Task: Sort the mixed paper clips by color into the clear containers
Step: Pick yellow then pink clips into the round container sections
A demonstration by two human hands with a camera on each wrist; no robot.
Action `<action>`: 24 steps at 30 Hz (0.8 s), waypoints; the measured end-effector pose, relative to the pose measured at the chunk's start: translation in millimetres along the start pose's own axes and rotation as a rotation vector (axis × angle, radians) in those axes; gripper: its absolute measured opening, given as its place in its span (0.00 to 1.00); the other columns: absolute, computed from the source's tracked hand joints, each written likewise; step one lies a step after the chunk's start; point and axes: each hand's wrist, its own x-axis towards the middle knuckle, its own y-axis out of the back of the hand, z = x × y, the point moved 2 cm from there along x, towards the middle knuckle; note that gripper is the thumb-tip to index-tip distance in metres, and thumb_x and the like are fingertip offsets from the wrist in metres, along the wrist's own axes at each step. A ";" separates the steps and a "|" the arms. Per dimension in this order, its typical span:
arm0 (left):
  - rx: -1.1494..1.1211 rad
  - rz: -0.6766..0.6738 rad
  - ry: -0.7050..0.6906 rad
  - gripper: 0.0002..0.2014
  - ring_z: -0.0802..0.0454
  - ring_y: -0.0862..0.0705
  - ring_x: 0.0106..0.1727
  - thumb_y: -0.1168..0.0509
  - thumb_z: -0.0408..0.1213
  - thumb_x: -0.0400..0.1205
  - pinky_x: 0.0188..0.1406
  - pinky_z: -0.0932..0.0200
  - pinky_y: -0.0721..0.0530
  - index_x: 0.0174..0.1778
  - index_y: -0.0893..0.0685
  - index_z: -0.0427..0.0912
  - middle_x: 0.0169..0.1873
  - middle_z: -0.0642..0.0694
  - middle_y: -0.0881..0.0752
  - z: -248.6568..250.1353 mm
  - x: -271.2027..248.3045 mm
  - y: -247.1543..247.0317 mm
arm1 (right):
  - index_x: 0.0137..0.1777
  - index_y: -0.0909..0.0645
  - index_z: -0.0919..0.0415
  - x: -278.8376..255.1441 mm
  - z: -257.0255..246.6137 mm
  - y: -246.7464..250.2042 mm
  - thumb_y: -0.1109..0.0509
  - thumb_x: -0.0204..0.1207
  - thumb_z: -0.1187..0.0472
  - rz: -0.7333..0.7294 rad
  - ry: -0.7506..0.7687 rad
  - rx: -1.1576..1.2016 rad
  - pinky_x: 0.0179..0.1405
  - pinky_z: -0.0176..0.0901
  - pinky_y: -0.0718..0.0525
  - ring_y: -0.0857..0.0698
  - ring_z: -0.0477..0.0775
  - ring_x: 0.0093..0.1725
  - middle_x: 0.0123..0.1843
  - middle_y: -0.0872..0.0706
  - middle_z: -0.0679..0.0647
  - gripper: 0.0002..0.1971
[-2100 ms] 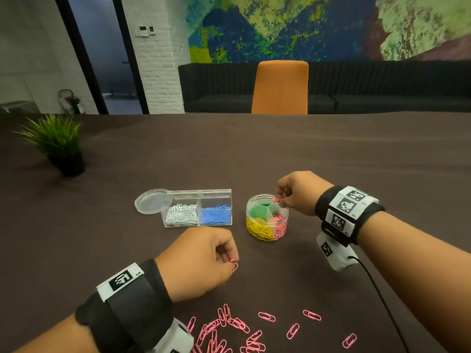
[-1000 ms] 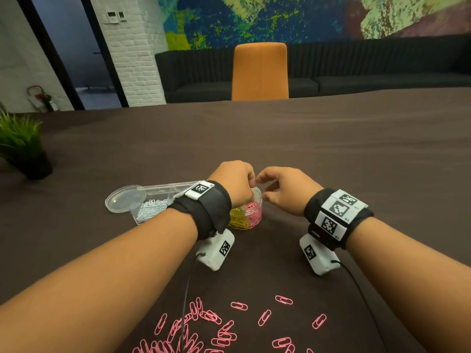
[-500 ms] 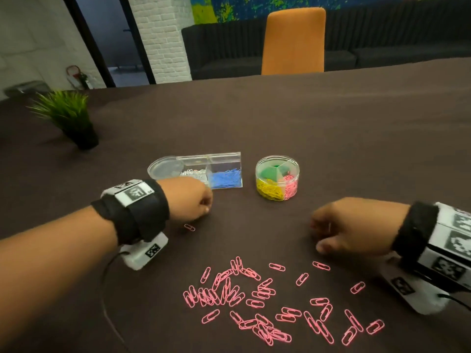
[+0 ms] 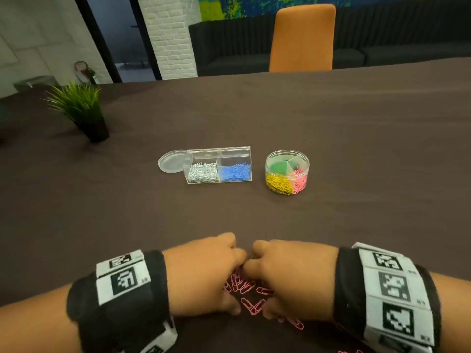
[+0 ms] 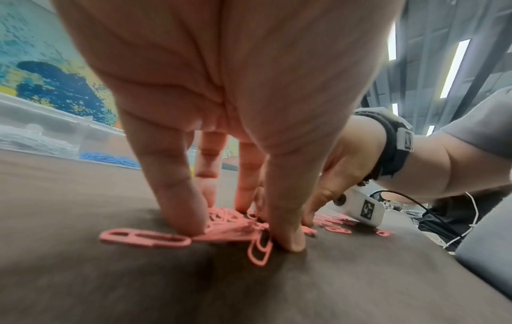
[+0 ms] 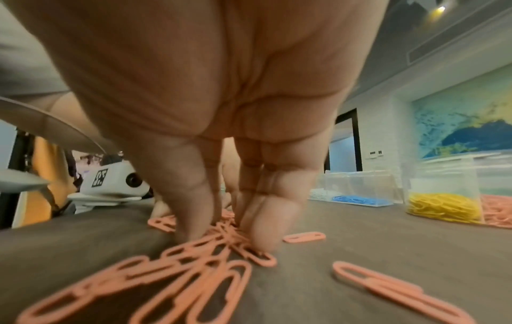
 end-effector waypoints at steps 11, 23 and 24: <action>-0.022 0.136 -0.143 0.13 0.60 0.20 0.59 0.39 0.46 0.85 0.61 0.59 0.21 0.64 0.18 0.62 0.58 0.62 0.23 -7.5 12.9 -8.9 | 0.45 0.19 0.51 -2.9 49.9 -0.3 0.34 0.73 0.65 0.208 -0.059 0.212 0.45 0.46 0.16 0.18 0.47 0.41 0.41 0.17 0.45 0.07; -0.150 0.316 -0.013 0.06 0.65 0.18 0.50 0.32 0.43 0.80 0.56 0.65 0.20 0.50 0.12 0.58 0.44 0.64 0.16 -31.7 33.1 16.4 | 0.40 0.13 0.53 13.8 181.8 59.7 0.24 0.71 0.68 0.940 -0.452 0.745 0.45 0.54 0.09 0.15 0.49 0.31 0.36 0.11 0.55 0.08; -0.159 0.335 -0.009 0.06 0.66 0.18 0.49 0.32 0.43 0.80 0.55 0.66 0.20 0.49 0.12 0.58 0.43 0.65 0.16 -31.1 35.1 17.9 | 0.39 0.13 0.52 17.3 186.4 61.7 0.23 0.70 0.67 0.934 -0.482 0.721 0.45 0.52 0.09 0.16 0.47 0.31 0.35 0.11 0.52 0.07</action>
